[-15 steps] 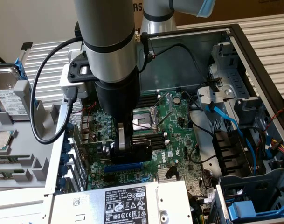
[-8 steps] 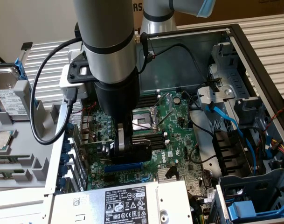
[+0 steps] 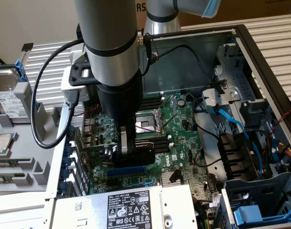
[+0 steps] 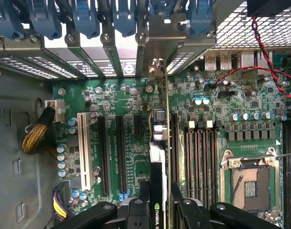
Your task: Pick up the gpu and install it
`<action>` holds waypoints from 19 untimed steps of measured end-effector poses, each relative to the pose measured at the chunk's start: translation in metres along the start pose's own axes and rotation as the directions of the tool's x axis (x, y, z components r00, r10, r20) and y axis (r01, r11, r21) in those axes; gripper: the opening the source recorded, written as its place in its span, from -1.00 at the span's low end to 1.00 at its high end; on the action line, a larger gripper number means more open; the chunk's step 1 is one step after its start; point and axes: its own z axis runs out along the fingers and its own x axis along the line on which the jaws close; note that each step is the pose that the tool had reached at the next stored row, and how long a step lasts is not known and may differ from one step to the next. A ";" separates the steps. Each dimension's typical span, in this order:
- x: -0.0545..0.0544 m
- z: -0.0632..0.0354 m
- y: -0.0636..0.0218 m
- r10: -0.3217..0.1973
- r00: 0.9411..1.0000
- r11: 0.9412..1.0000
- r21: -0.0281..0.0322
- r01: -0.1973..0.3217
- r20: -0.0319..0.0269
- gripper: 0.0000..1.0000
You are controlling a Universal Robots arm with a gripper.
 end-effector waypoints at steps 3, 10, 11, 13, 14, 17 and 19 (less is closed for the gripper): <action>0.000 0.0000 0.0000 0.001 1.000 1.000 0.000 -0.001 0.000 -0.47; 0.000 0.0000 0.0001 0.004 1.000 1.000 0.000 -0.004 -0.002 -0.47; 0.000 0.0000 0.0001 0.004 1.000 1.000 0.000 -0.004 -0.002 -0.47; 0.000 0.0000 0.0000 0.004 1.000 1.000 0.000 -0.004 -0.002 -0.47; 0.000 0.0001 0.0000 0.004 1.000 1.000 0.000 -0.004 -0.003 -0.47; 0.000 0.0001 0.0000 0.004 1.000 1.000 0.001 -0.004 -0.005 -0.47; 0.000 0.0000 0.0001 0.004 1.000 1.000 0.001 -0.004 -0.005 -0.47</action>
